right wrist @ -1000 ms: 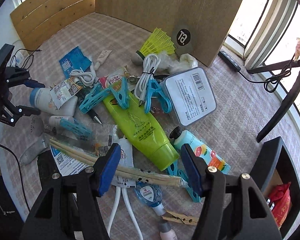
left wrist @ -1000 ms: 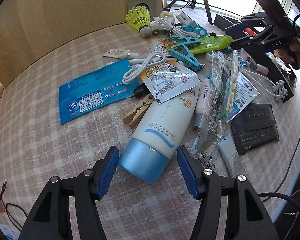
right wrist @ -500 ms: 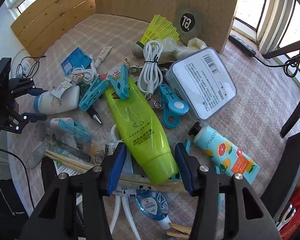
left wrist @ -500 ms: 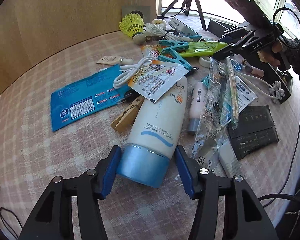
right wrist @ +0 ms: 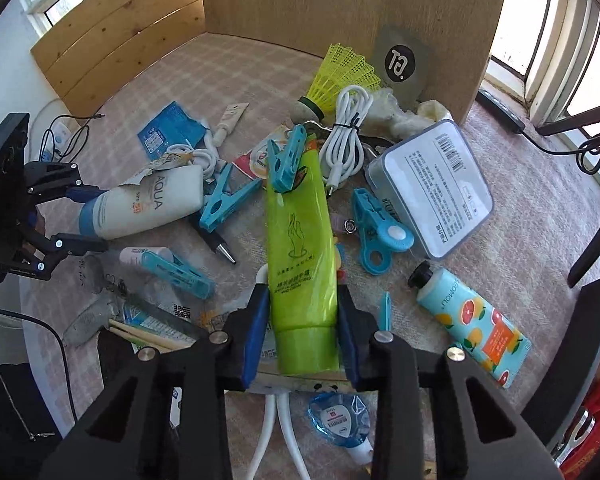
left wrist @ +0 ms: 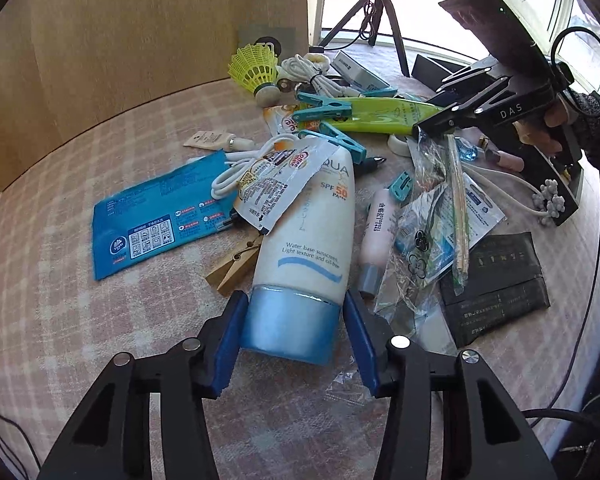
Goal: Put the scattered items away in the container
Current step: 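Carry the sunscreen bottle and green tube into the tray and open both tools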
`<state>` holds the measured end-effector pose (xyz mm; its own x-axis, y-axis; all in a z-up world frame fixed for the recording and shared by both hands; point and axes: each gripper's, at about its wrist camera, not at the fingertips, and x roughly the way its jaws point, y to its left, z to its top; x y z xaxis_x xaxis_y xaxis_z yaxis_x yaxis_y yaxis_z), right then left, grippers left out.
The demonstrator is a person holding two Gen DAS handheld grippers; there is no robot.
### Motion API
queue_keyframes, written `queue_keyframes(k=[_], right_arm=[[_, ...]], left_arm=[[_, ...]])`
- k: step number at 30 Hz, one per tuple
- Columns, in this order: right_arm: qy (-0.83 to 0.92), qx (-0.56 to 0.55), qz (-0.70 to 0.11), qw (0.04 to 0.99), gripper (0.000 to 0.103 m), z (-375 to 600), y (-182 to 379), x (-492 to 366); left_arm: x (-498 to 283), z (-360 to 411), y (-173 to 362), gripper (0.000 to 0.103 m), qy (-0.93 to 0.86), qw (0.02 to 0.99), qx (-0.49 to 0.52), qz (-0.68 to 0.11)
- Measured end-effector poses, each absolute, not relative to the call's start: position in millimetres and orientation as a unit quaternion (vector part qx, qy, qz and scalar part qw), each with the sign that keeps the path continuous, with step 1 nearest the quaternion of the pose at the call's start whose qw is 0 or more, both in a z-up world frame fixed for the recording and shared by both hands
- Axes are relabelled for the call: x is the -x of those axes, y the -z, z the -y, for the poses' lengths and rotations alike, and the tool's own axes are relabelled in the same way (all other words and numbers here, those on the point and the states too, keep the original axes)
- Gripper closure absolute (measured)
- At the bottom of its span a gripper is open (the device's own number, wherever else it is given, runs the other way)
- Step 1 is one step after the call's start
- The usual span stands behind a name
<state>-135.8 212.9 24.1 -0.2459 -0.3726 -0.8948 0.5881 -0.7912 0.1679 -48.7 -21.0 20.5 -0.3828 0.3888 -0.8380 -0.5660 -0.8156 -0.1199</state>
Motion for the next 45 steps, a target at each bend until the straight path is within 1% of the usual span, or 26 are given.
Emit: queue_keyframes(k=[3,6,11,13,21,25,29,34,37,45], right_arm=[[0.783,-0.532,-0.087,0.311,0.073,-213.8,-26.7,130.9],[0.783,-0.534,-0.064,0.313,0.074,-216.3,-26.6,128.6],[0.789,-0.523,0.026,0.322,0.075,-240.2,-42.7,120.8],[0.796,-0.513,0.043,0.319,0.075,-243.2,-51.1,118.1],[0.821,-0.473,0.067,0.311,0.075,-253.9,-86.4,103.4],[0.838,-0.457,0.073,0.288,0.075,-267.5,-104.1,91.7],[0.856,-0.440,0.081,0.261,0.075,-281.1,-120.1,77.7],[0.881,-0.414,0.087,0.210,0.075,-296.1,-139.4,54.7],[0.894,-0.401,0.087,0.181,0.075,-302.3,-148.7,39.5],[0.913,-0.373,0.110,0.125,0.075,-333.2,-167.0,-1.0]], left_arm=[[46.8,25.5,-30.8,0.060,-0.830,0.297,0.465,-0.076],[46.4,28.7,-35.1,0.060,-0.831,0.298,0.463,-0.076],[44.3,25.3,-49.4,0.060,-0.839,0.305,0.448,-0.054],[40.5,19.2,-57.8,0.060,-0.845,0.307,0.434,-0.048],[34.1,6.7,-93.4,0.060,-0.860,0.323,0.393,-0.042],[34.1,-1.5,-101.4,0.060,-0.869,0.308,0.385,-0.045],[29.0,-4.4,-111.7,0.060,-0.876,0.297,0.377,-0.044],[26.4,-10.1,-124.9,0.060,-0.887,0.260,0.379,-0.047],[26.3,-14.0,-131.4,0.060,-0.888,0.248,0.386,-0.036],[20.7,-41.8,-153.6,0.060,-0.902,0.209,0.377,-0.028]])
